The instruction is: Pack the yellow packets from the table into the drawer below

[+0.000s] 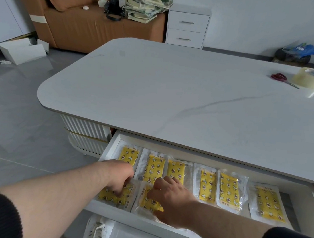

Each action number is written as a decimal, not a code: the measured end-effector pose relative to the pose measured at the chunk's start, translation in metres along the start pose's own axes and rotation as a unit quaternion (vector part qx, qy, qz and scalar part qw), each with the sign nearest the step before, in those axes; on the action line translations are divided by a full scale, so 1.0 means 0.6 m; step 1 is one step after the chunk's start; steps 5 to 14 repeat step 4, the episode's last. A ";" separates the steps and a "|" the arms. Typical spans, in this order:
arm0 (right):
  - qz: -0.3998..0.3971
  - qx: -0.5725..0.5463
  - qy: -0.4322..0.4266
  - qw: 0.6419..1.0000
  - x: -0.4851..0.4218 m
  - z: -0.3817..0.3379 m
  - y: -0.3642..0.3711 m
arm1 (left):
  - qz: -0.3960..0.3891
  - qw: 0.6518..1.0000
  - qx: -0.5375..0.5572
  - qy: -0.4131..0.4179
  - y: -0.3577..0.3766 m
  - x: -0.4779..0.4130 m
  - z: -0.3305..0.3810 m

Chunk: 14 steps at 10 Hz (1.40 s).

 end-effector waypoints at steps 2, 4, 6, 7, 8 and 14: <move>-0.006 -0.027 0.023 0.999 0.004 0.010 -0.015 | -0.005 1.000 0.025 0.011 -0.006 0.000 0.000; -0.005 -0.159 0.097 0.982 0.025 0.040 -0.046 | 0.025 0.982 0.184 0.036 -0.050 0.019 -0.017; -0.005 -0.159 0.097 0.982 0.025 0.040 -0.046 | 0.025 0.982 0.184 0.036 -0.050 0.019 -0.017; -0.005 -0.159 0.097 0.982 0.025 0.040 -0.046 | 0.025 0.982 0.184 0.036 -0.050 0.019 -0.017; -0.005 -0.159 0.097 0.982 0.025 0.040 -0.046 | 0.025 0.982 0.184 0.036 -0.050 0.019 -0.017; -0.005 -0.159 0.097 0.982 0.025 0.040 -0.046 | 0.025 0.982 0.184 0.036 -0.050 0.019 -0.017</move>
Point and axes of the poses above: each hand's wrist, its own x-axis away from the middle knuckle, its own y-axis out of the palm, z = x × y, the point moved 8 cm from there along -x, towards the middle knuckle, and after that the axes turned 1 degree about -z, right-handed, at the moved point
